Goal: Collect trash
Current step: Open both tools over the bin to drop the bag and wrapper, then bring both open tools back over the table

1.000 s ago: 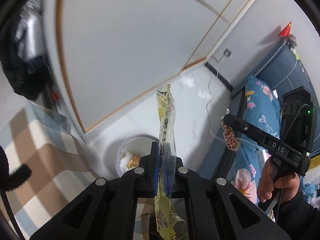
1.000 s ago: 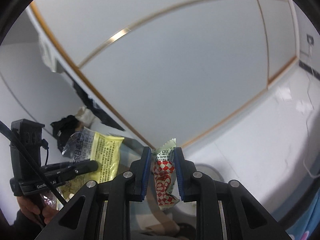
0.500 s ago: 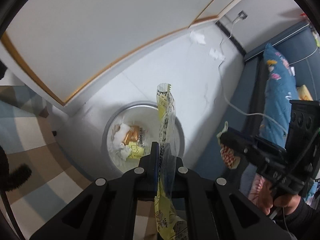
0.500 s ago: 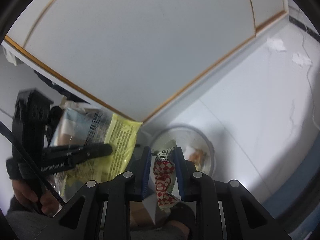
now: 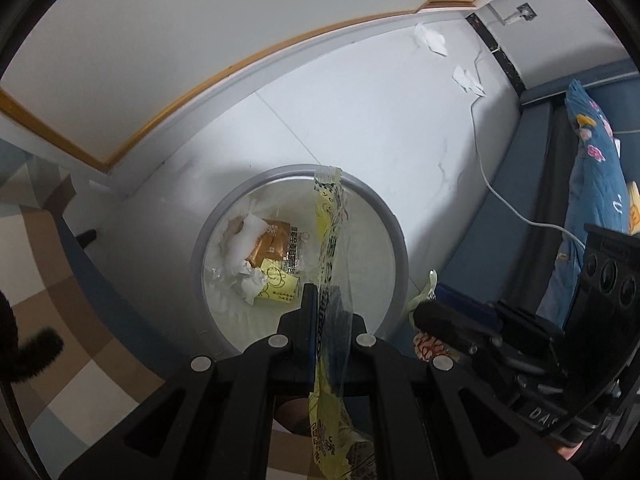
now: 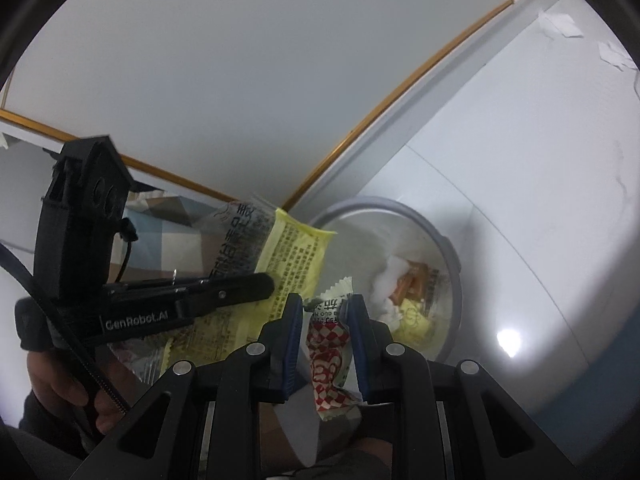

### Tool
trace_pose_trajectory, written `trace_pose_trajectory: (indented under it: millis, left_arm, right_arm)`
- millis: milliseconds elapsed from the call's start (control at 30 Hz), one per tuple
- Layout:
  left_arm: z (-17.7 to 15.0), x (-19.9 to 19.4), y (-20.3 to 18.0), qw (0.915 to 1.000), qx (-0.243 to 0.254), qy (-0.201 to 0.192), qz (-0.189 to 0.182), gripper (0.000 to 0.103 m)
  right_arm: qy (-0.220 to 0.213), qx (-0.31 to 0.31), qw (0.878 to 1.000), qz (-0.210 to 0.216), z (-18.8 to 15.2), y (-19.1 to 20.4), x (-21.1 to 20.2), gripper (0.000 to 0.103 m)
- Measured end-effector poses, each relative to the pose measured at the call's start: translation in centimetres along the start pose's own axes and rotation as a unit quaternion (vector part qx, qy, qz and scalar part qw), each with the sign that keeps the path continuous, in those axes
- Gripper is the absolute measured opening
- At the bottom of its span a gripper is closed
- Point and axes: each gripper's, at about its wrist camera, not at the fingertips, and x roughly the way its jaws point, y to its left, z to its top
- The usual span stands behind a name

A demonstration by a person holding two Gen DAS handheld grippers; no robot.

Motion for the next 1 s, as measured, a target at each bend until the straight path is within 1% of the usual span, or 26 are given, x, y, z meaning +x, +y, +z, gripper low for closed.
trace_pose_trajectory:
  millis: [67, 133, 200, 233, 267, 300, 333, 400, 467, 567, 600, 667, 733, 867, 1000]
  left_arm:
    - [0.2, 0.4, 0.1, 1.0000, -0.004, 0.005, -0.002, 0.001]
    - [0.5, 0.9, 0.2, 0.9998, -0.014, 0.013, 0.003, 0.001]
    - [0.7, 1.5, 0.6, 0.9994, -0.026, 0.023, 0.000, 0.005]
    - [0.7, 1.6, 0.7, 0.9992, -0.029, 0.026, -0.004, 0.008]
    - [0.6, 1.7, 0.7, 0.9992, -0.029, 0.028, -0.006, 0.015]
    - [0.5, 1.8, 0.6, 0.9993, -0.025, 0.028, -0.003, 0.020]
    - [0.5, 1.8, 0.5, 0.9994, -0.022, 0.028, 0.003, 0.030]
    - [0.2, 1.5, 0.4, 0.9995, -0.021, 0.018, 0.016, 0.043]
    - [0.0, 1.1, 0.7, 0.9995, -0.021, 0.015, 0.017, 0.052]
    - [0.0, 0.6, 1.0, 0.9992, -0.021, 0.003, 0.034, 0.055]
    - [0.0, 0.5, 1.0, 0.9991, -0.024, 0.001, 0.034, 0.056]
    - [0.1, 0.1, 1.3, 0.9989, -0.032, -0.002, 0.034, 0.063]
    - [0.1, -0.1, 1.1, 0.9987, -0.039, -0.012, 0.030, 0.066]
    - [-0.3, -1.3, 0.9, 0.9982, -0.033, -0.033, 0.037, 0.066]
    - [-0.7, -2.7, 1.0, 0.9960, -0.047, -0.063, 0.044, 0.066]
  right_arm:
    - [0.004, 0.001, 1.000, 0.001, -0.5, -0.3, 0.0, 0.022]
    - [0.007, 0.003, 1.000, 0.000, -0.2, -0.5, -0.2, 0.022]
    - [0.009, 0.006, 1.000, 0.000, -0.1, -0.7, 0.0, 0.022]
    - [0.009, 0.007, 1.000, 0.000, 0.0, -0.7, 0.0, 0.023]
    - [0.011, 0.008, 1.000, -0.001, 0.1, -0.7, 0.1, 0.023]
    - [0.012, 0.010, 1.000, 0.000, 0.1, -0.8, 0.3, 0.023]
    - [0.013, 0.010, 1.000, 0.001, 0.1, -0.7, 0.4, 0.024]
    - [0.017, 0.011, 1.000, 0.000, -0.1, -0.7, 0.9, 0.024]
    - [0.022, 0.018, 1.000, 0.003, -0.2, -0.9, 1.2, 0.024]
    - [0.023, 0.015, 1.000, 0.004, -0.4, -0.7, 1.1, 0.024]
    - [0.023, 0.013, 1.000, 0.004, -0.5, -0.7, 1.0, 0.024]
    - [0.025, 0.011, 1.000, 0.003, -0.5, -0.6, 1.0, 0.024]
    - [0.027, 0.012, 1.000, 0.001, -0.6, -0.8, 1.1, 0.024]
    - [0.027, 0.012, 1.000, 0.000, -1.0, -0.7, 1.0, 0.024]
    - [0.026, 0.014, 1.000, -0.007, -1.1, -0.9, 0.7, 0.024]
